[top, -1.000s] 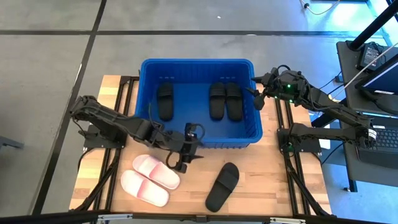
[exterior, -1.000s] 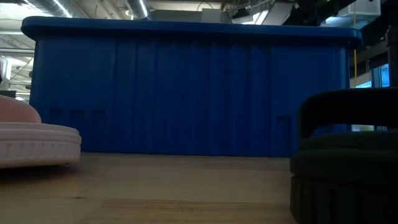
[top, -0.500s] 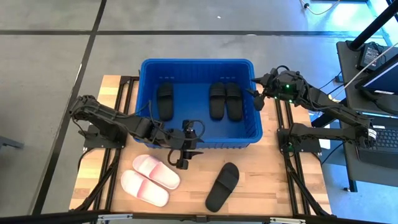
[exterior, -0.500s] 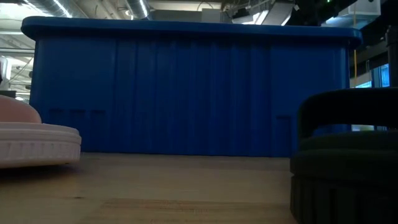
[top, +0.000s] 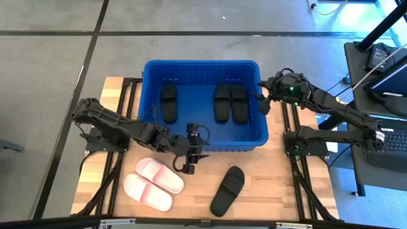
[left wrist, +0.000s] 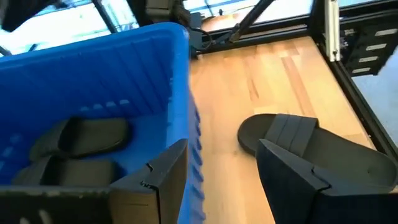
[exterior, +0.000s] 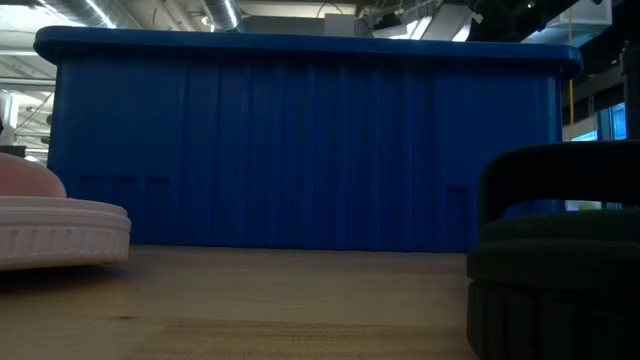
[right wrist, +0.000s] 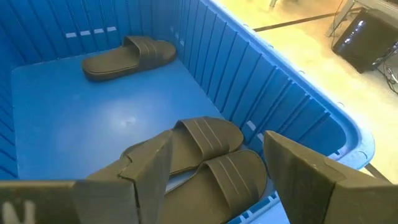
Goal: Pick and place slides into bin
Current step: Put the black slide into the organizer bin
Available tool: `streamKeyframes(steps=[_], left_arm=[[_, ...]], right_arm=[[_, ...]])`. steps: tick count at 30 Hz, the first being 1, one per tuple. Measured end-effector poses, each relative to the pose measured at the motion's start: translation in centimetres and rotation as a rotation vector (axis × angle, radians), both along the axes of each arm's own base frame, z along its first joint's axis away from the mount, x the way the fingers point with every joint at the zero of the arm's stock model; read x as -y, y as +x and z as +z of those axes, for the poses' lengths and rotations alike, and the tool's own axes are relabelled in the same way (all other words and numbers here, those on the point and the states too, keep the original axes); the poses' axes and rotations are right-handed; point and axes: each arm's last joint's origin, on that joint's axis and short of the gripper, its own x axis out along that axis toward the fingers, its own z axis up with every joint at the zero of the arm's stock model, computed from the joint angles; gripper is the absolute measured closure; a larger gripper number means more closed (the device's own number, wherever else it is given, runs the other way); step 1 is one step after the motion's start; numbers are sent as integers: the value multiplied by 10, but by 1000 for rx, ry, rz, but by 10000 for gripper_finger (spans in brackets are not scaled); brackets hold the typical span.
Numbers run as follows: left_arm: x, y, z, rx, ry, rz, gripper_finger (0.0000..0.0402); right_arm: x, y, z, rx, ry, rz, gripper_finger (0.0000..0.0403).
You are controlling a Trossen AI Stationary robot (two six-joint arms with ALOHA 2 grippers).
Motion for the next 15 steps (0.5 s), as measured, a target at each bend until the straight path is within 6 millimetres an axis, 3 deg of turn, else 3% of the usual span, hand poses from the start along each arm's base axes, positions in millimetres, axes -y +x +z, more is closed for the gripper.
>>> streamKeyframes(steps=[5, 15], left_arm=[[21, 20, -26, -20, 23, -58, 218], [83, 62, -119, -45, 52, -139, 218]], right_arm=[[1, 2, -3, -13, 30, -10, 152], [5, 10, -10, -64, 28, 3, 152]])
